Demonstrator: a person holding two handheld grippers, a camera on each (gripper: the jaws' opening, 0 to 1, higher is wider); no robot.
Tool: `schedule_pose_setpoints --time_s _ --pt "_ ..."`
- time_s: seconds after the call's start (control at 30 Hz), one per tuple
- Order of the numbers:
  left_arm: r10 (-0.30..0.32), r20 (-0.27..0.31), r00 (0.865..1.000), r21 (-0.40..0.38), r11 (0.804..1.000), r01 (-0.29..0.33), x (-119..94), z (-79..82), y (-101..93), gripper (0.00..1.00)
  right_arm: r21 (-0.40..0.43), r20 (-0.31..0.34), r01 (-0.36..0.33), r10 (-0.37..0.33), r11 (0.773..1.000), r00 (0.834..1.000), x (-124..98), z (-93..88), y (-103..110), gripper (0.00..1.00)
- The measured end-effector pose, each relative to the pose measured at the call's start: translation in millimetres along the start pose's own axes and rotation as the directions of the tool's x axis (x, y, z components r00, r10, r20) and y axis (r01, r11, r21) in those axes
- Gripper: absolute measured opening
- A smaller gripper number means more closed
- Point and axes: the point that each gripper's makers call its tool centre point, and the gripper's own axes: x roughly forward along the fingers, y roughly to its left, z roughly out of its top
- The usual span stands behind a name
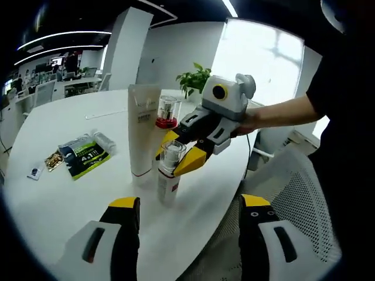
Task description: Arrange the skincare products in the storage area until every visible bottle or jar stands upright without overlapping.
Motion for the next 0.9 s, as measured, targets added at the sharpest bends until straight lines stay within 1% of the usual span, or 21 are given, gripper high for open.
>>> schedule_pose_setpoints --time_s 0.1,0.27,0.5,0.57,0.77,0.87,0.9 --pt "-0.001 -0.008 1.000 -0.005 1.000 0.001 2 -2.4 0.0 0.62 0.001 0.006 0.001 -0.001 1.000 1.000 0 0.0 -1 0.12" --pt "-0.007 -0.013 1.000 -0.008 1.000 0.006 7 -3.5 0.7 0.62 -0.006 0.000 -0.024 0.024 1.000 1.000 1 1.8 5 0.12" --pt "-0.007 -0.013 1.000 -0.009 1.000 0.007 9 -3.6 -0.7 0.61 -0.018 -0.020 -0.040 0.040 0.999 0.999 1 2.3 9 0.13" --pt "-0.006 -0.017 1.000 -0.010 1.000 0.006 10 -6.5 0.6 0.61 -0.017 -0.026 -0.045 0.044 0.999 0.999 2 1.6 11 0.14" --pt "-0.010 -0.024 1.000 -0.016 1.000 0.010 12 -9.9 -0.3 0.61 -0.003 -0.043 -0.041 0.041 0.999 0.998 1 -4.3 11 0.17" --pt "-0.017 -0.032 0.999 -0.015 1.000 0.016 15 -10.8 -0.9 0.61 0.015 -0.056 -0.027 0.028 1.000 0.998 -1 -9.8 8 0.20" --pt "-0.019 -0.035 0.999 -0.015 1.000 0.018 17 -10.9 -0.9 0.61 0.020 -0.066 -0.016 0.017 1.000 0.998 -2 -14.1 7 0.21"
